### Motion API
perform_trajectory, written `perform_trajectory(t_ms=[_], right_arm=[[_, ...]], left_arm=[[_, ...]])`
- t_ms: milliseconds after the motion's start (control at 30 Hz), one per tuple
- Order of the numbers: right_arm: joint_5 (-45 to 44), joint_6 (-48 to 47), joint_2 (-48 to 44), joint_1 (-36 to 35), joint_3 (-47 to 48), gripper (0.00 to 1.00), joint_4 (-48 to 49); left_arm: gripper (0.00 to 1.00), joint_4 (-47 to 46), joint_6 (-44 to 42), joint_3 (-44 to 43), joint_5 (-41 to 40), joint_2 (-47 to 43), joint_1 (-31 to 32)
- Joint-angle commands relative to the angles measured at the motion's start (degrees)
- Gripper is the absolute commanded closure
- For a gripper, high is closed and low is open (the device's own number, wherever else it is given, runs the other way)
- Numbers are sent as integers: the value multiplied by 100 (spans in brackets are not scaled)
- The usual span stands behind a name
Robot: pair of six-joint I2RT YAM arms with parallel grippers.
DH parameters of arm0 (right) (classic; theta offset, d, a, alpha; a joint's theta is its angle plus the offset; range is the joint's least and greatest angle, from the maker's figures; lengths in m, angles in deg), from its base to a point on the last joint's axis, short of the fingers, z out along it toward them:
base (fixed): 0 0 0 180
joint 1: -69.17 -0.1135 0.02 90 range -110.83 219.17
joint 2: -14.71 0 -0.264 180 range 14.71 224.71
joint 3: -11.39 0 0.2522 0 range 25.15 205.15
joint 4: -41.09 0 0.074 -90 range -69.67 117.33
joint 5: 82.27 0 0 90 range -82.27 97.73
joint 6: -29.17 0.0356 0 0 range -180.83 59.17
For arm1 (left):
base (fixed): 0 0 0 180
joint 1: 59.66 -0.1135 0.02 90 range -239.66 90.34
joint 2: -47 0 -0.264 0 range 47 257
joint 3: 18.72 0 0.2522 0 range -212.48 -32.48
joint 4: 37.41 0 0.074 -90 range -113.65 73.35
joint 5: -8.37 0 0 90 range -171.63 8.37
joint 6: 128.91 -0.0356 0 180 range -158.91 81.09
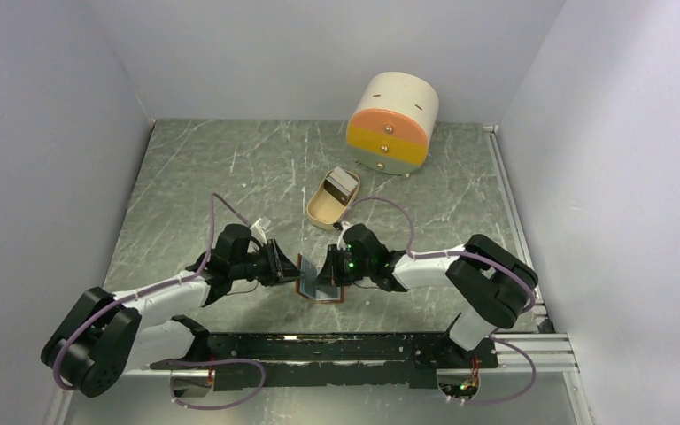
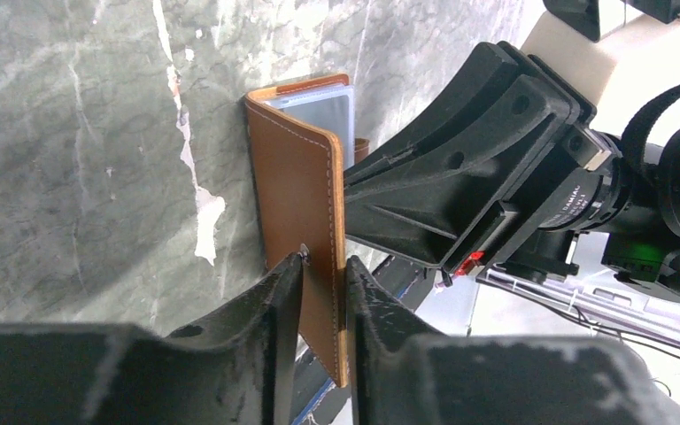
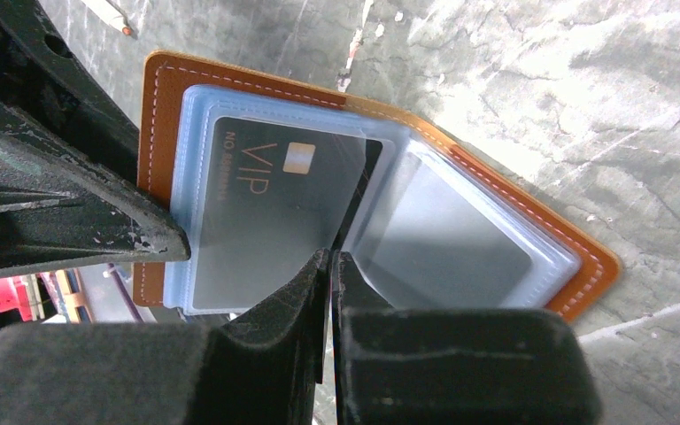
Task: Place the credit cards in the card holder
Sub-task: Insert the credit card into the card holder.
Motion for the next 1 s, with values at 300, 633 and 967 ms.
perform_trajectory(t_ms=[300, 633, 967], right_arm=[[-13, 3, 225, -60, 35, 91, 270], [-182, -60, 137, -54, -6, 84, 92], [-352, -98, -707, -23, 163, 75, -552]], left_arm=[[91, -196, 65, -4, 47, -340, 94], [91, -237, 120, 43, -16, -253, 164], [91, 1691, -223, -645, -899, -730, 329]])
